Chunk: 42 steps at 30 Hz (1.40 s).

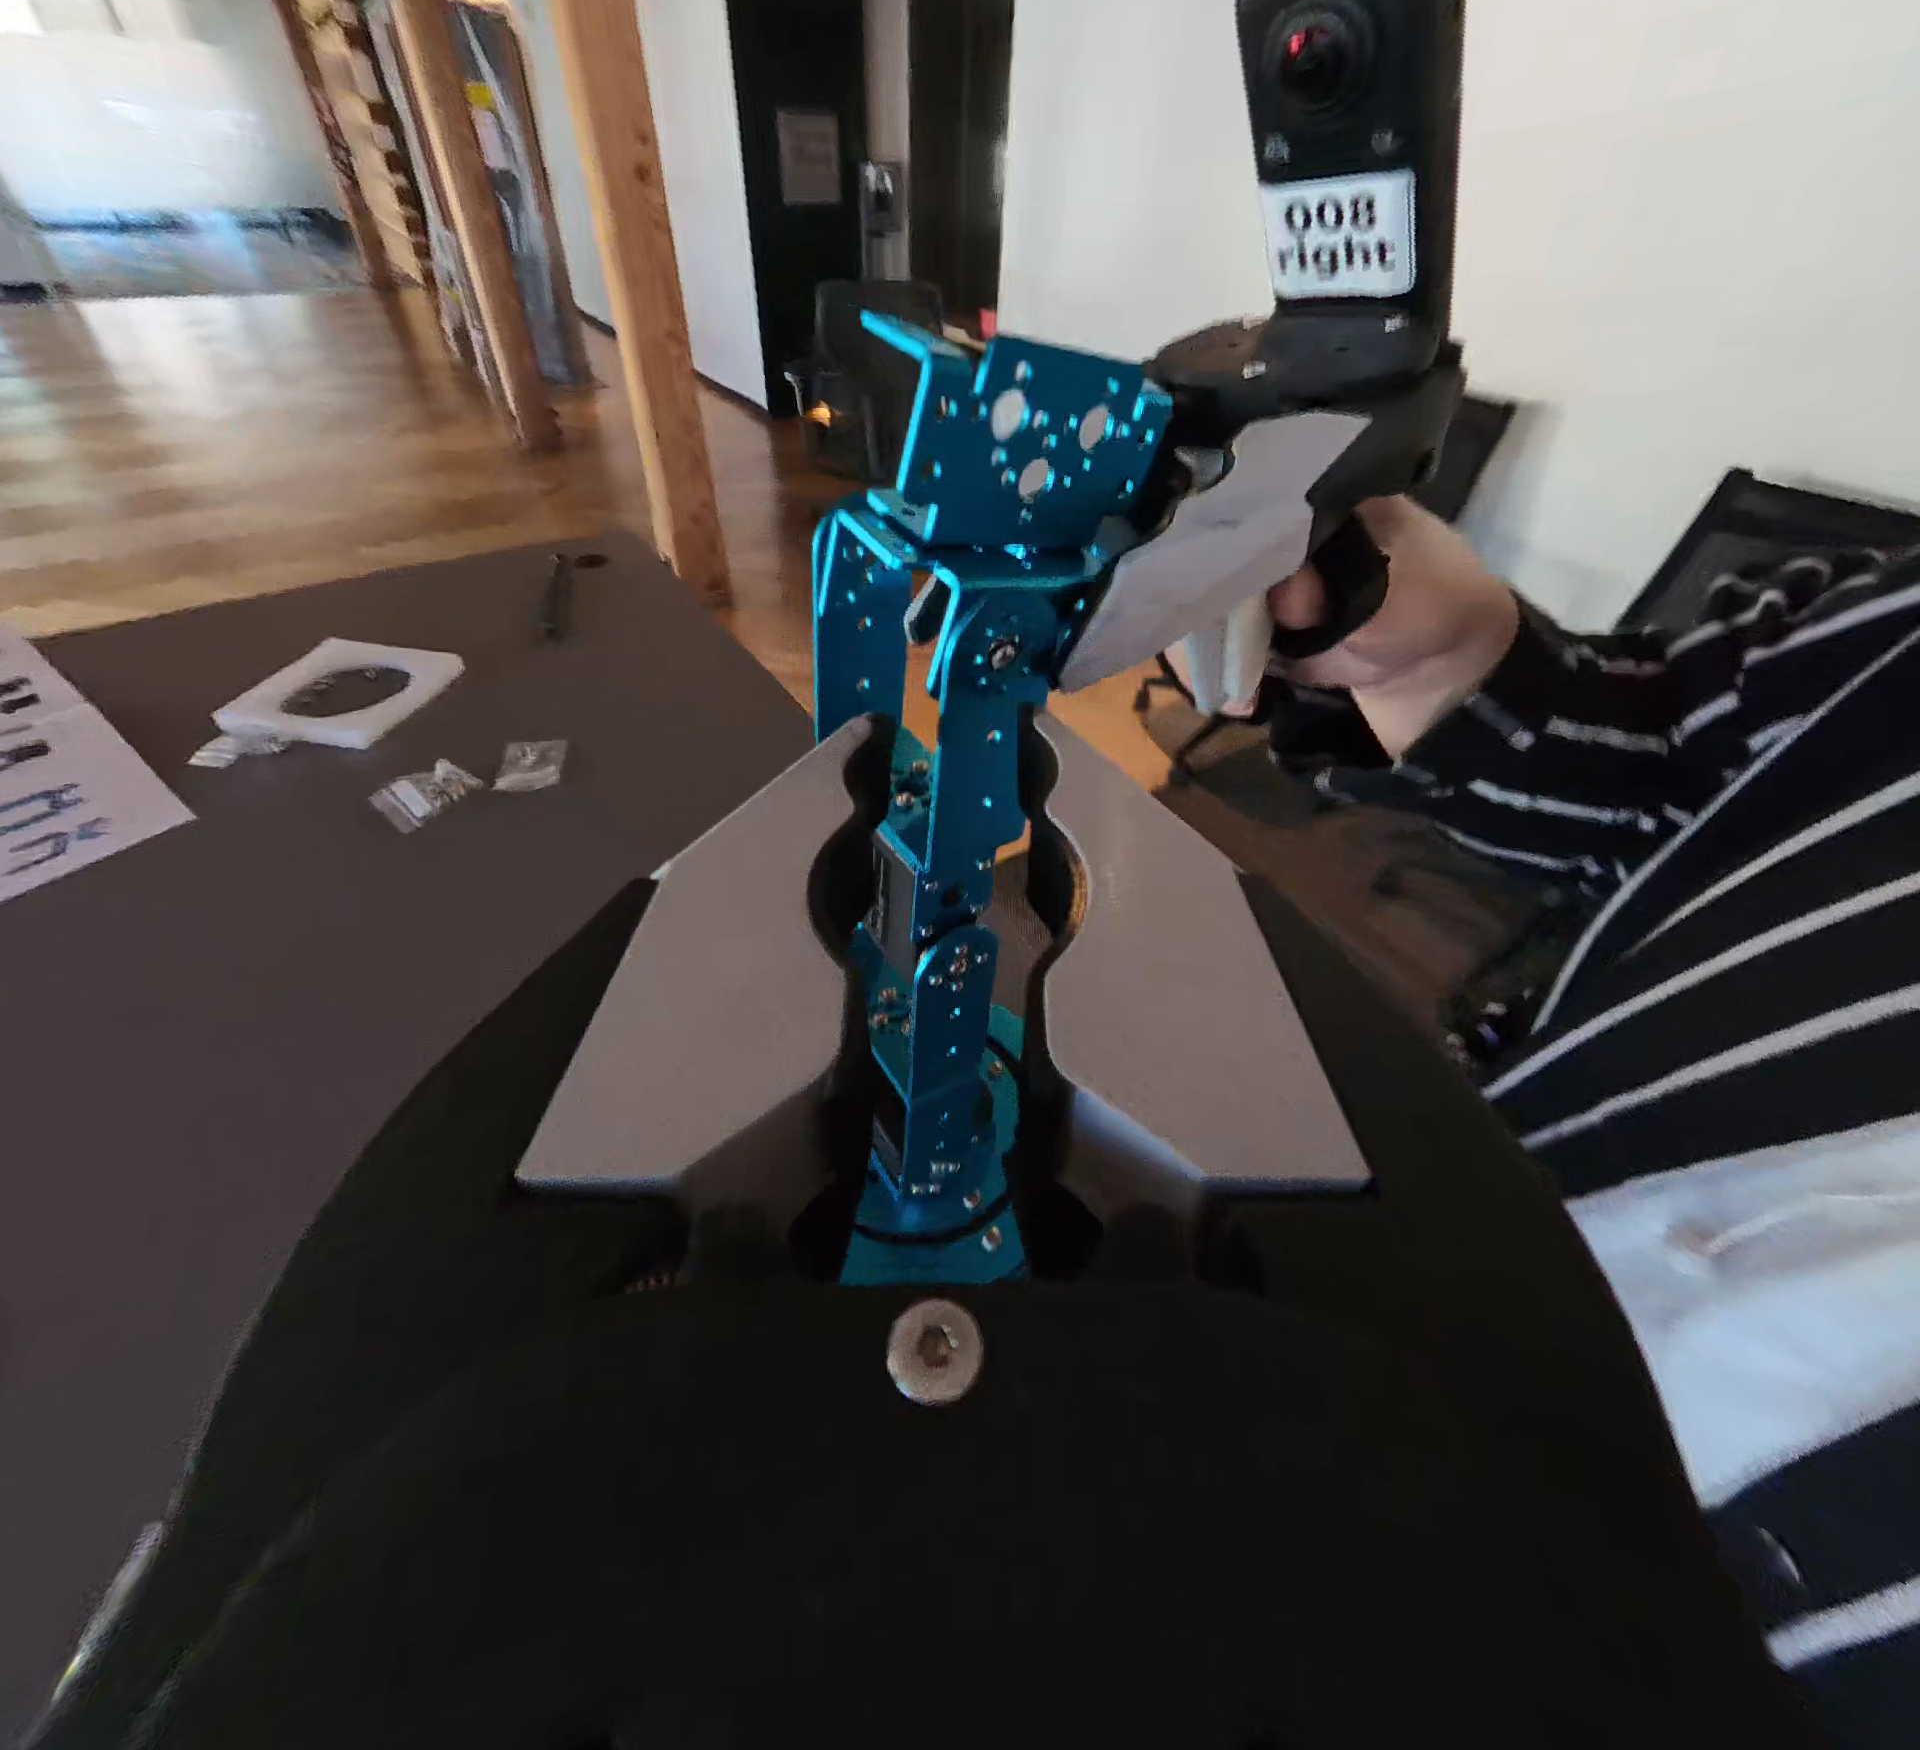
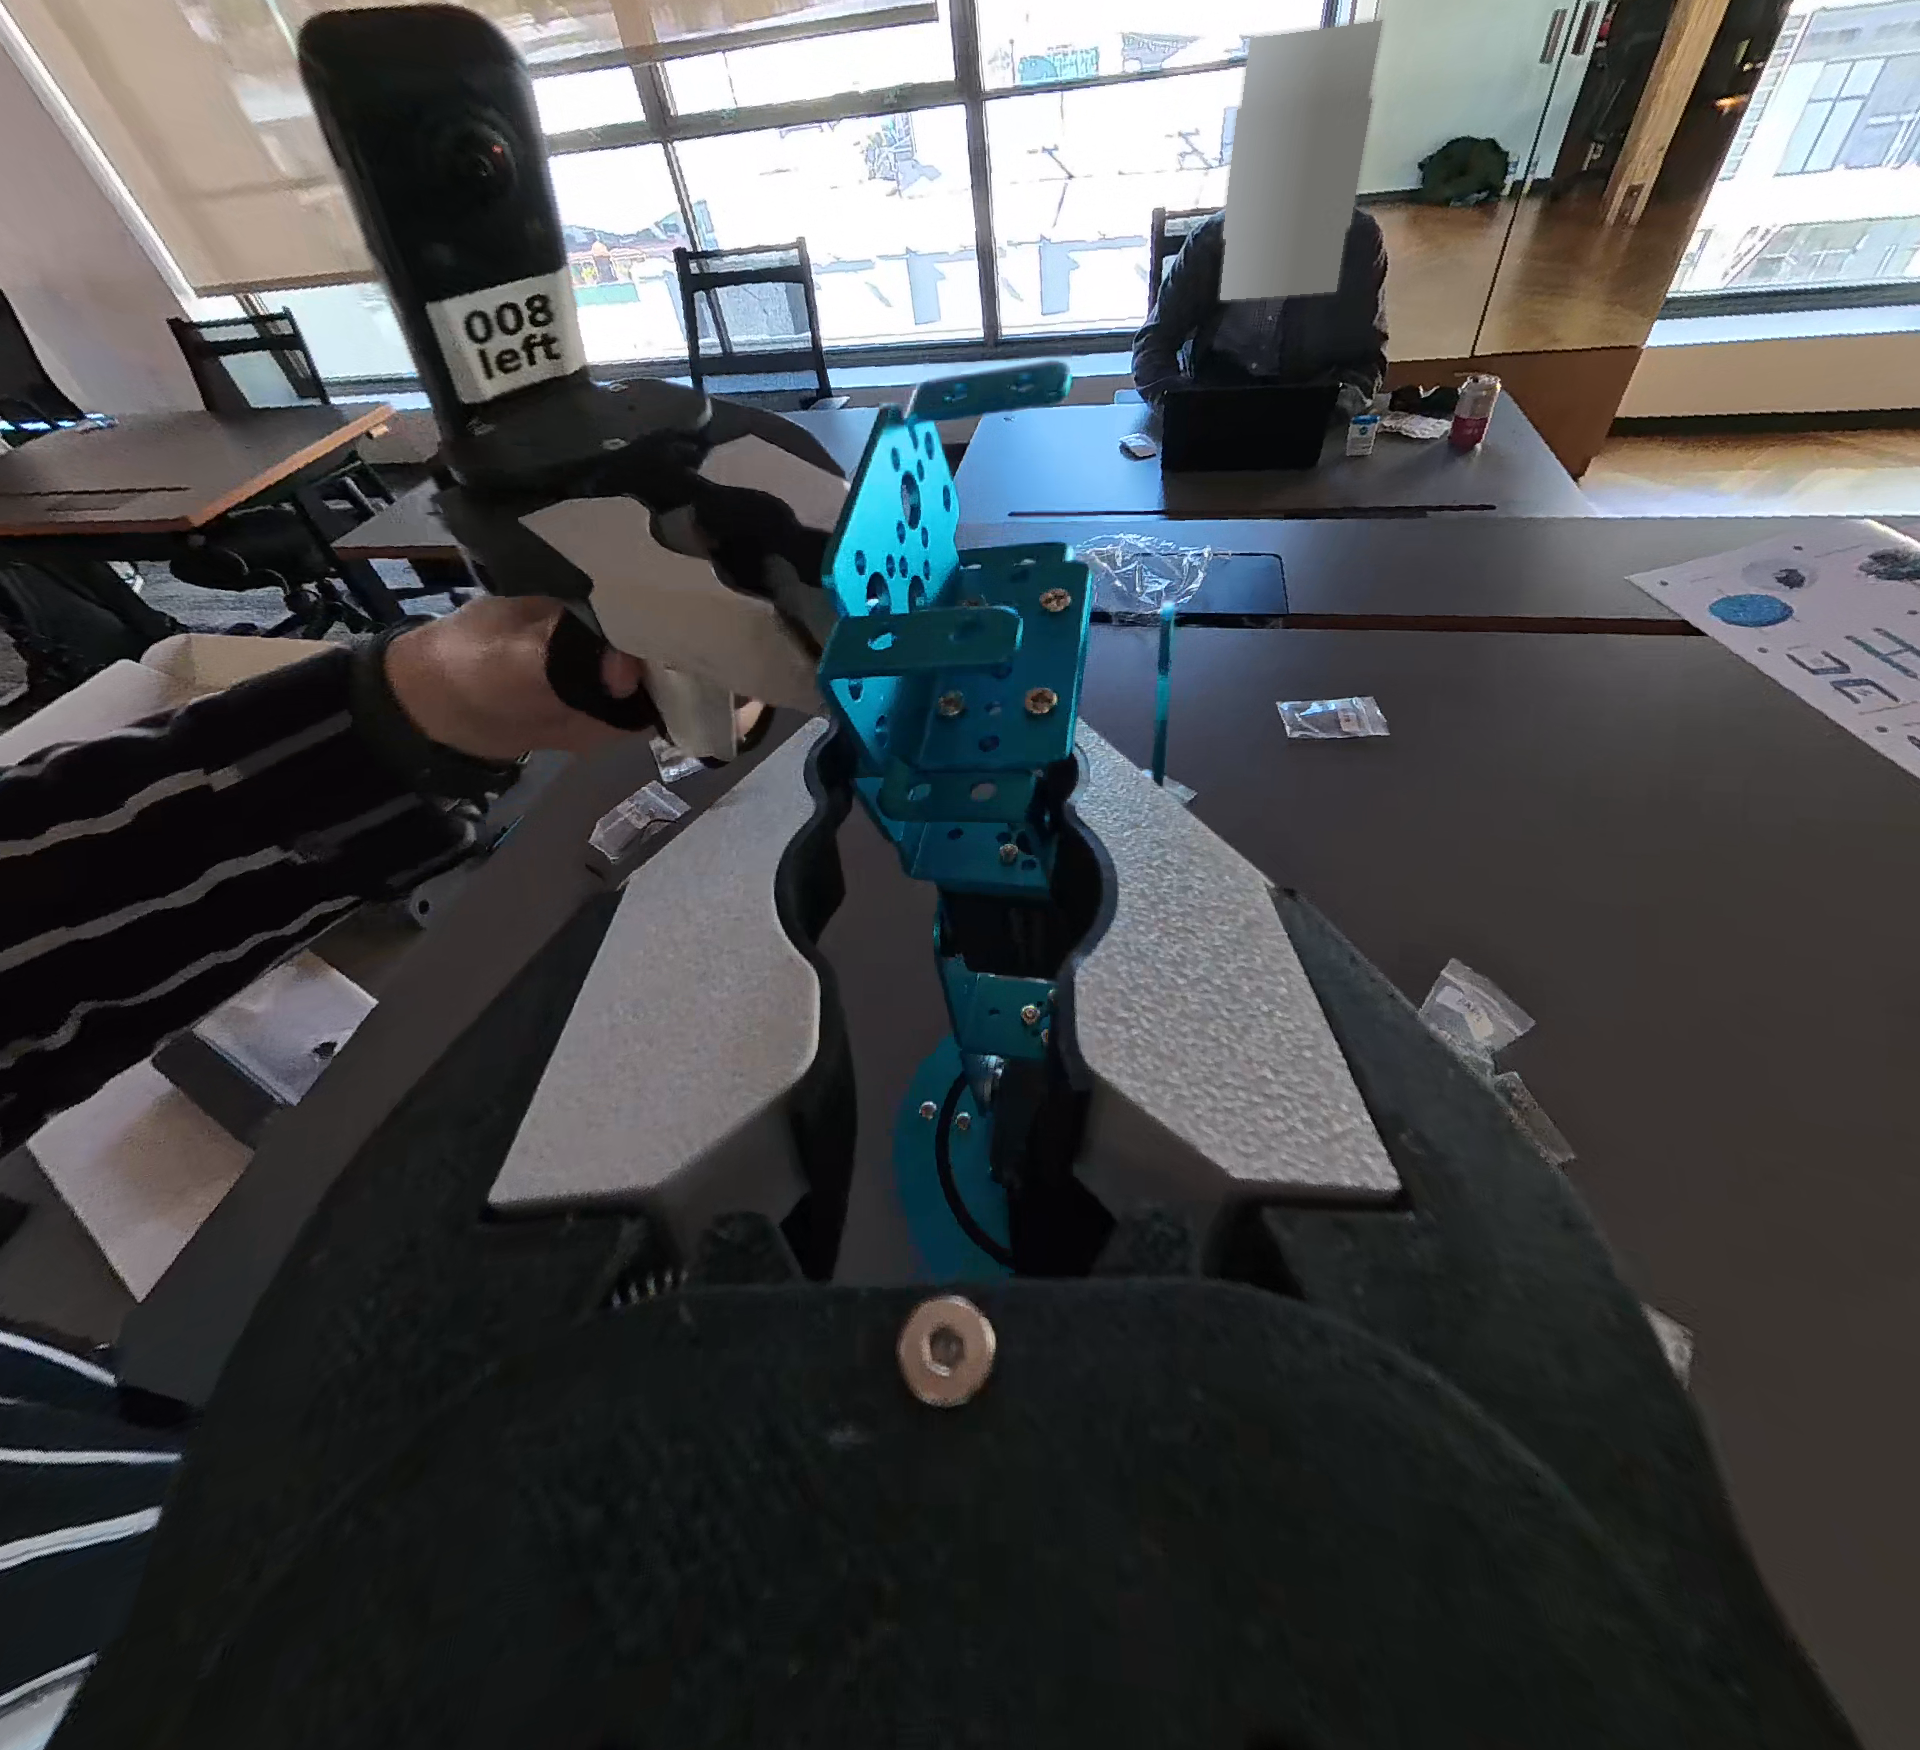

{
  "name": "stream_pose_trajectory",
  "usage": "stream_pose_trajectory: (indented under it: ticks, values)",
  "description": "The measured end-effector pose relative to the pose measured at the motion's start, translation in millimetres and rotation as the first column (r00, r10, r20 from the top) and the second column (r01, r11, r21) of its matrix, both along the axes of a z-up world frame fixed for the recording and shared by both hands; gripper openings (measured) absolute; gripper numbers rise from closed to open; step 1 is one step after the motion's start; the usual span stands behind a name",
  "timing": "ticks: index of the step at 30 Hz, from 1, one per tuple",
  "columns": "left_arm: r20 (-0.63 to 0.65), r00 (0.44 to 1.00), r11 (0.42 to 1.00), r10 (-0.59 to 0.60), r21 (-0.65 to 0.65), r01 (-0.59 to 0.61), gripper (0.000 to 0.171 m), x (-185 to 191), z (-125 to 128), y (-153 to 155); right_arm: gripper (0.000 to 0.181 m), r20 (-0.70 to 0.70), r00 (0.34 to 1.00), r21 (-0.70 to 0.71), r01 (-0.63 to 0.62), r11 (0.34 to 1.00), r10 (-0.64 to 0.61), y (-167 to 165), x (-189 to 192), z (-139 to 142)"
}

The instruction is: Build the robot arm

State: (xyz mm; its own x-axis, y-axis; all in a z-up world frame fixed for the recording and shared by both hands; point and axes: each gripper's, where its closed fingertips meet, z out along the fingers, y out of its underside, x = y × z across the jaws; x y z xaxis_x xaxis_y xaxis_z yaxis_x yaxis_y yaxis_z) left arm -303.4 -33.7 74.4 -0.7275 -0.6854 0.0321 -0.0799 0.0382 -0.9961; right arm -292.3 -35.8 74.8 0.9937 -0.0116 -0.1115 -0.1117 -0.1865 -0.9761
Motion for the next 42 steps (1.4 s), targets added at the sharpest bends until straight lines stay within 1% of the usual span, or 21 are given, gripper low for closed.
stream_pose_trajectory:
  ticks: [2,6,9,14,15,18,20,22,26,30,33,35,38,42]
  values:
    - [-0.009,1.000,0.999,-0.026,0.031,0.027,0.022,1.0,-5.3,-0.7,0.035,-0.018,1.000,-0.015,0.001,1.000,-0.001,0.3,0.0,0.2]
    - [0.008,0.998,0.997,-0.066,0.040,0.066,0.021,-0.5,-4.6,-5.4,0.035,-0.062,0.998,-0.017,-0.010,1.000,0.009,2.3,-2.9,2.3]
    - [0.041,0.997,0.997,-0.067,0.029,0.066,0.015,-0.2,0.8,-4.7,0.035,-0.060,0.998,-0.022,-0.012,1.000,0.010,3.5,-3.1,1.9]
    - [0.046,0.994,0.995,-0.102,0.026,0.101,0.016,-2.2,2.4,-5.6,0.035,-0.043,0.999,-0.077,-0.021,0.997,0.018,2.4,-2.8,2.7]
    - [0.048,0.994,0.995,-0.101,0.029,0.100,0.017,-2.1,2.2,-4.4,0.035,-0.041,0.999,-0.088,-0.018,0.996,0.014,2.6,-2.6,2.5]
    - [0.064,0.995,0.997,-0.076,0.037,0.074,0.030,-2.9,3.0,-3.1,0.035,-0.065,0.998,-0.095,-0.007,0.995,0.001,3.3,-3.1,3.7]
    - [0.112,0.993,0.995,-0.029,0.100,0.018,0.027,-2.7,2.0,-4.0,0.035,-0.079,0.997,-0.086,-0.008,0.996,0.001,3.6,-3.4,4.1]
    - [0.156,0.988,0.990,0.019,0.136,-0.041,0.031,-1.3,3.4,-5.8,0.035,-0.108,0.994,-0.077,-0.011,0.997,0.003,3.8,-3.8,4.2]
    - [0.131,0.991,0.995,0.032,0.093,-0.045,0.031,-1.5,6.3,-13.5,0.035,-0.134,0.991,-0.064,-0.017,0.998,0.008,3.8,-4.3,4.6]
    - [0.135,0.989,0.994,0.056,0.087,-0.068,0.028,-0.1,5.1,-13.9,0.035,-0.107,0.994,-0.056,-0.008,0.998,0.002,1.6,-2.9,5.4]
    - [0.123,0.991,0.996,0.056,0.061,-0.063,0.031,-0.2,4.9,-14.4,0.035,-0.078,0.997,-0.039,0.014,0.999,-0.017,-1.5,1.5,7.0]
    - [0.106,0.994,0.998,0.040,0.036,-0.044,0.033,-1.1,4.9,-15.1,0.034,-0.115,0.993,-0.017,0.013,1.000,-0.015,-3.1,2.2,9.8]
    - [0.107,0.993,0.998,0.041,0.037,-0.045,0.033,-1.2,4.2,-14.5,0.035,-0.170,0.985,-0.019,-0.014,1.000,0.011,-4.3,2.0,9.3]
    - [0.110,0.993,0.998,0.039,0.045,-0.045,0.033,-1.2,2.8,-15.0,0.035,-0.183,0.983,-0.021,-0.025,0.999,0.021,-4.2,1.3,7.6]
